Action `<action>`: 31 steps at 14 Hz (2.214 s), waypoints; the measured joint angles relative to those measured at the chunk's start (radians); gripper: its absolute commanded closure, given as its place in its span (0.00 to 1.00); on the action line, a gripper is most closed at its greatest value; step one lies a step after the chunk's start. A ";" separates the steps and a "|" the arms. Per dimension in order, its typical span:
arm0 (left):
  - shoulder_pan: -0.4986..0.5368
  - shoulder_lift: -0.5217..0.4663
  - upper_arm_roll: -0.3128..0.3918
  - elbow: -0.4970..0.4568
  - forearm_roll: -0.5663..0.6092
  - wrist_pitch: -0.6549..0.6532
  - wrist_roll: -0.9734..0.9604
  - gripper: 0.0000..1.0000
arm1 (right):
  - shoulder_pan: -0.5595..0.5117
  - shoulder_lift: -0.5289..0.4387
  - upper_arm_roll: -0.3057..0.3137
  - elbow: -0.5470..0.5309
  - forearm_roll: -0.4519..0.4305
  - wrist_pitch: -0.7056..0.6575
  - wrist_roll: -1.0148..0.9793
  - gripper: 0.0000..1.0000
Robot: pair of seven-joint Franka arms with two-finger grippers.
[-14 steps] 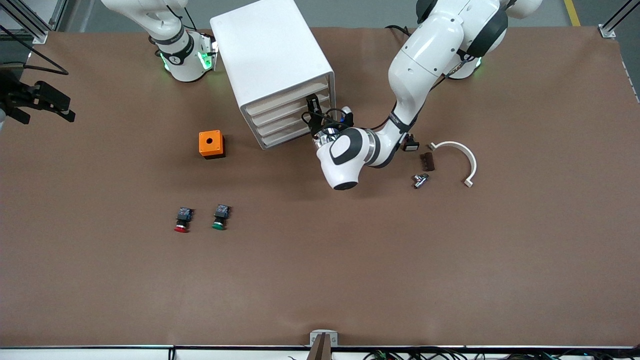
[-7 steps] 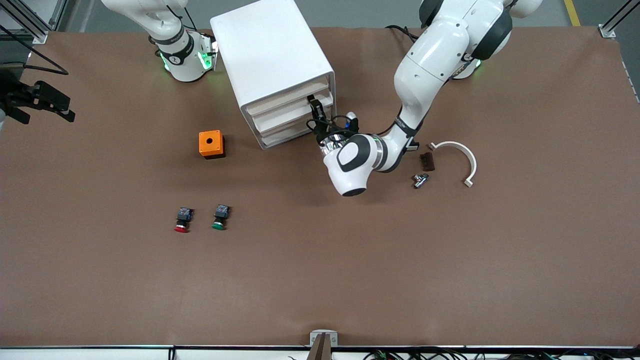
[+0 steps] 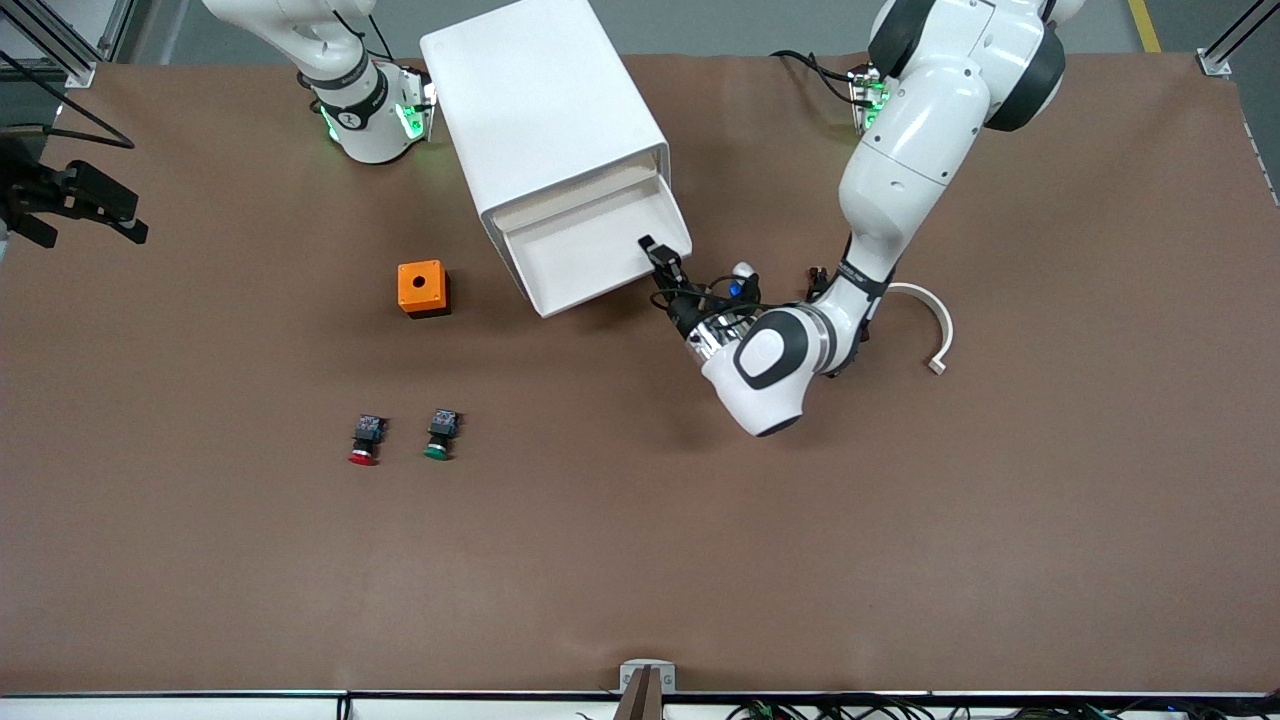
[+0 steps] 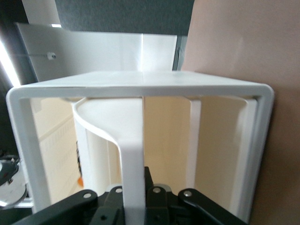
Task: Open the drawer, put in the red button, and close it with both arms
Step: 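Pull the drawer open with the left gripper, then release the drawer with the left gripper while the right gripper reaches the red button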
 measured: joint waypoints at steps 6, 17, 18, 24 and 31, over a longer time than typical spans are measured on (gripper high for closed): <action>0.071 0.007 0.002 0.014 -0.043 0.021 0.004 0.45 | 0.000 0.007 0.000 0.001 0.000 0.000 0.000 0.00; 0.097 0.009 0.035 0.104 -0.052 0.025 0.656 0.01 | -0.007 0.151 -0.013 0.006 -0.001 0.064 0.000 0.00; 0.098 0.009 0.050 0.124 -0.052 0.026 0.730 0.01 | -0.009 0.172 -0.016 0.010 -0.001 0.072 0.000 0.00; 0.059 0.003 0.187 0.205 0.001 0.043 1.200 0.01 | -0.024 0.242 -0.022 0.029 -0.005 0.168 0.000 0.00; -0.050 -0.140 0.240 0.237 0.402 0.322 1.387 0.01 | 0.007 0.346 -0.007 -0.083 -0.003 0.395 0.123 0.00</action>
